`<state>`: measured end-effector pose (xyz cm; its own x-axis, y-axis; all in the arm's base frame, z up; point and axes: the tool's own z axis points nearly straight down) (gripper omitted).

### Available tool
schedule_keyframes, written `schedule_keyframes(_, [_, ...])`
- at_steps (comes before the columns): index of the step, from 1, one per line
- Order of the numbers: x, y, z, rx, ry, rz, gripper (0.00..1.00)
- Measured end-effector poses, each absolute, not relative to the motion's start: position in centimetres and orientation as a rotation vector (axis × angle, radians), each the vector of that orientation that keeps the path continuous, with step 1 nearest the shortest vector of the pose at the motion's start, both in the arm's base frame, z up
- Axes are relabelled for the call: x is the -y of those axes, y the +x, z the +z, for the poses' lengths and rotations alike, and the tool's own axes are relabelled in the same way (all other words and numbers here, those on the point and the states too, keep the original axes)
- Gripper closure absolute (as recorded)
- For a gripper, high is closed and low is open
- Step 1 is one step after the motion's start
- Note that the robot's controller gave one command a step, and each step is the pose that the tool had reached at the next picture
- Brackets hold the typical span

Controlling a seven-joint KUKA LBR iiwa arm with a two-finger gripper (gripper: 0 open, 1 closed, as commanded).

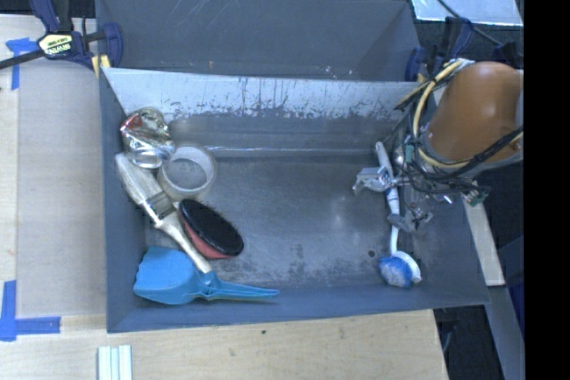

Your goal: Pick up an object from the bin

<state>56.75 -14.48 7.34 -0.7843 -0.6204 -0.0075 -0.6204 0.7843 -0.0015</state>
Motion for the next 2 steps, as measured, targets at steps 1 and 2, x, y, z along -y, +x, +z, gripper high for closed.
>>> schedule_keyframes(1, [15.2,50.6,10.1,-2.78,-1.426,0.002,0.0])
schedule_keyframes(2, [13.0,50.6,7.1,-2.722,-1.526,0.002,0.0])
